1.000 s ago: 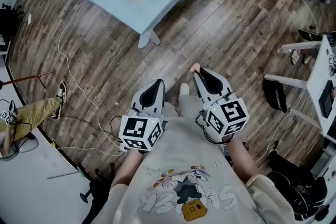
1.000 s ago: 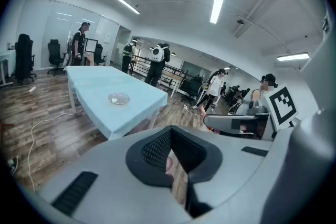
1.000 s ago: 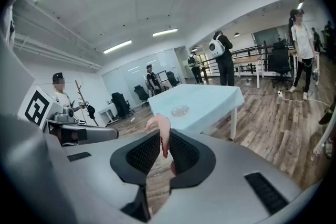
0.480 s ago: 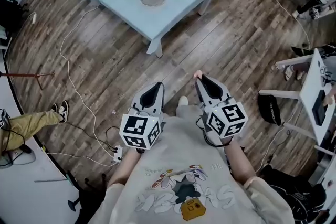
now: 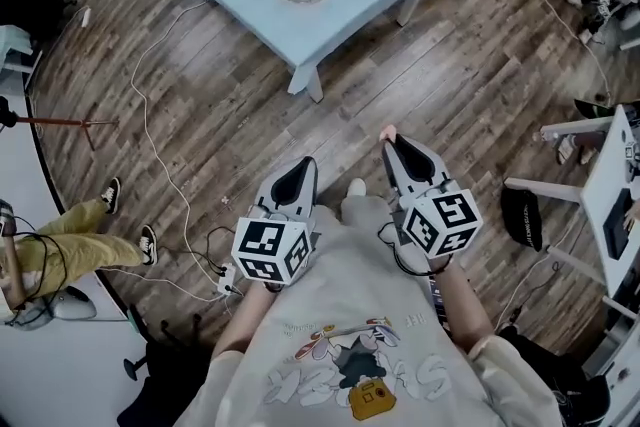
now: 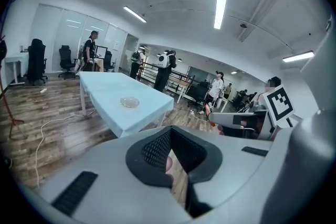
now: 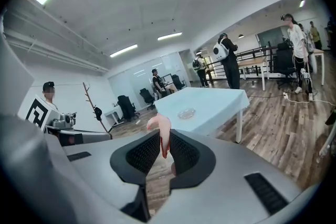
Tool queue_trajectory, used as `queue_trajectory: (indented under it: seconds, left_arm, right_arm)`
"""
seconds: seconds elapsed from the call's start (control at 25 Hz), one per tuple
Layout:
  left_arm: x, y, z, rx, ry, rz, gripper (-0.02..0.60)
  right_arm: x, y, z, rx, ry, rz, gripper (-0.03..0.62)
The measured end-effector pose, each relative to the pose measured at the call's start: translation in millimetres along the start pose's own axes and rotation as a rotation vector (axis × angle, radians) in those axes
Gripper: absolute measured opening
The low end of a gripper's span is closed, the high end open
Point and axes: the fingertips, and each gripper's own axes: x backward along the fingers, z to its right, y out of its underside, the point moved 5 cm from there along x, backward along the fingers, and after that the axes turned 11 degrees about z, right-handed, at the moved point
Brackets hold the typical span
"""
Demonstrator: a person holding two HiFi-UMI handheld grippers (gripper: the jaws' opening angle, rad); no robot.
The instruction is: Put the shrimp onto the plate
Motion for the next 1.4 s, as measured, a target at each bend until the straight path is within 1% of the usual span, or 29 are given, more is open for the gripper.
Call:
queue_trajectory:
  seconds: [0.2, 0.36, 0.68, 0.88, 1.12, 1.4]
  left_arm:
    - [-9, 6, 20, -0.005, -0.019, 0.017, 0.008]
    - [-20, 2, 30, -0.012, -0.025, 0.031, 0.008]
    - [-50, -15, 19, -0.004, -0.049, 0.061, 0.008]
    - [-76, -27, -4, 0.006, -0.039, 0.063, 0.008]
    - [-108, -50, -40, 0.011, -0.018, 0.060, 0.008]
    - [-133, -83, -104, 0.010, 0.018, 0.047, 0.008]
  right_arm:
    - [2, -4, 8, -0.001, -0.053, 0.024, 0.074]
    - [-2, -7, 13, -0.002, -0.075, 0.029, 0.074]
    - [-27, -18, 31, 0.005, -0.087, 0.016, 0.074]
    - [-59, -26, 41, 0.014, -0.077, -0.005, 0.074]
    - [-106, -44, 46, 0.018, -0.044, 0.003, 0.074]
    - [-174, -58, 31, 0.004, 0.002, 0.000, 0.074]
